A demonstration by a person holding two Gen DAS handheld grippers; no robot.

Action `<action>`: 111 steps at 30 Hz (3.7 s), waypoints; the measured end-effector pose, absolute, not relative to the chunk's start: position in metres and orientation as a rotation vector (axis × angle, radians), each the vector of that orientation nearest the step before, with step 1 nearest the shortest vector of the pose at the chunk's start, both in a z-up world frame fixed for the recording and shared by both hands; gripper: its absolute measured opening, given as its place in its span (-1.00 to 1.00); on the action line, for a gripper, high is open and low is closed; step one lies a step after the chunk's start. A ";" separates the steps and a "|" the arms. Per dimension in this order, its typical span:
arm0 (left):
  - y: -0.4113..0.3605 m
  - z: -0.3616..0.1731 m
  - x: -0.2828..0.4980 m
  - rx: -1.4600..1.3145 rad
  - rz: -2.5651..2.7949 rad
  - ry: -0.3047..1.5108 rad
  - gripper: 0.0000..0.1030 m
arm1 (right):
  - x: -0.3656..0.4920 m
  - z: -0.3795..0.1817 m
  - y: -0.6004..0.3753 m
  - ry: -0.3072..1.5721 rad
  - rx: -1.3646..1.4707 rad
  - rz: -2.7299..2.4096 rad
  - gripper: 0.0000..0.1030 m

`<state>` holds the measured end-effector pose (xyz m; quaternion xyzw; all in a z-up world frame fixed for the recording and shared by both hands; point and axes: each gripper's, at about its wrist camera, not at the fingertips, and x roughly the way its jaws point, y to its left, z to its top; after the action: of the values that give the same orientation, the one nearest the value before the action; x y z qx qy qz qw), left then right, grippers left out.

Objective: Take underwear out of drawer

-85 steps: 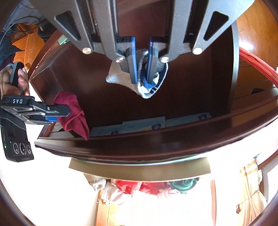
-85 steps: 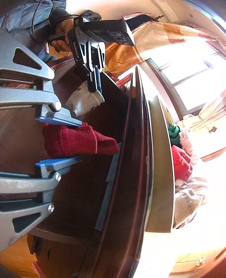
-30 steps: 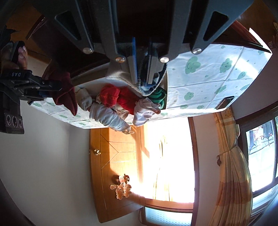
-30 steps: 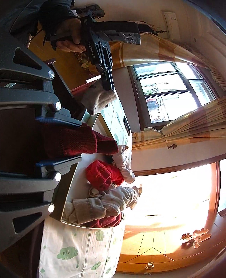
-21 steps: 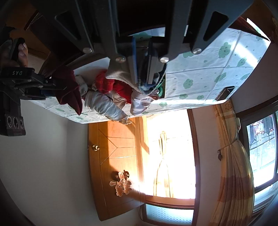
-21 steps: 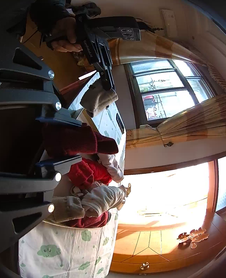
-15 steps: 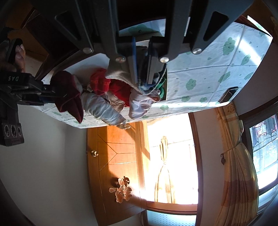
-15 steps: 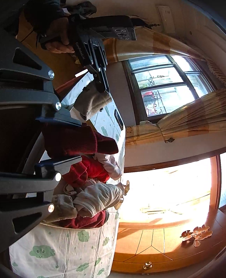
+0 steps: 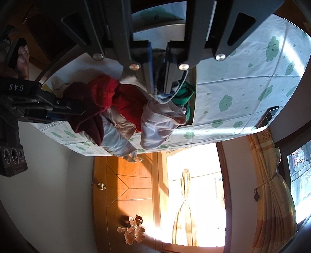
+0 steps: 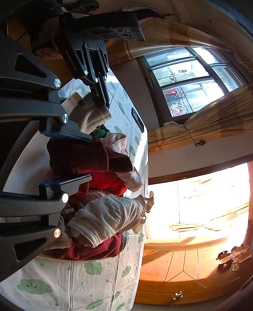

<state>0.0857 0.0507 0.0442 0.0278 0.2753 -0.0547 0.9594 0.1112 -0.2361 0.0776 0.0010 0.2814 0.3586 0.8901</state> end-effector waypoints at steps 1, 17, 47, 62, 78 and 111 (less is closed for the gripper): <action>0.052 0.042 0.088 0.058 -0.110 0.565 -0.87 | 0.113 0.076 -0.233 0.594 0.000 0.742 -0.32; 0.062 0.020 0.100 0.023 -0.097 0.640 -0.10 | 0.128 0.037 -0.202 0.749 -0.099 0.717 -0.13; 0.061 0.052 -0.011 -0.058 -0.074 0.451 0.69 | 0.024 0.080 -0.293 0.502 0.155 0.621 0.41; 0.054 0.055 -0.031 -0.039 -0.065 0.410 0.88 | -0.007 0.087 -0.302 0.447 0.169 0.608 0.45; 0.047 0.055 -0.034 -0.005 -0.062 0.404 0.94 | -0.015 0.091 -0.298 0.429 0.165 0.622 0.45; 0.033 0.064 -0.034 0.056 -0.050 0.417 1.00 | -0.026 0.106 -0.302 0.380 0.135 0.619 0.46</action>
<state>-0.0339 0.0326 0.0639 0.0276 0.2070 -0.0250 0.9776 -0.0262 -0.3020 0.1059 0.0661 0.1856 0.3026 0.9326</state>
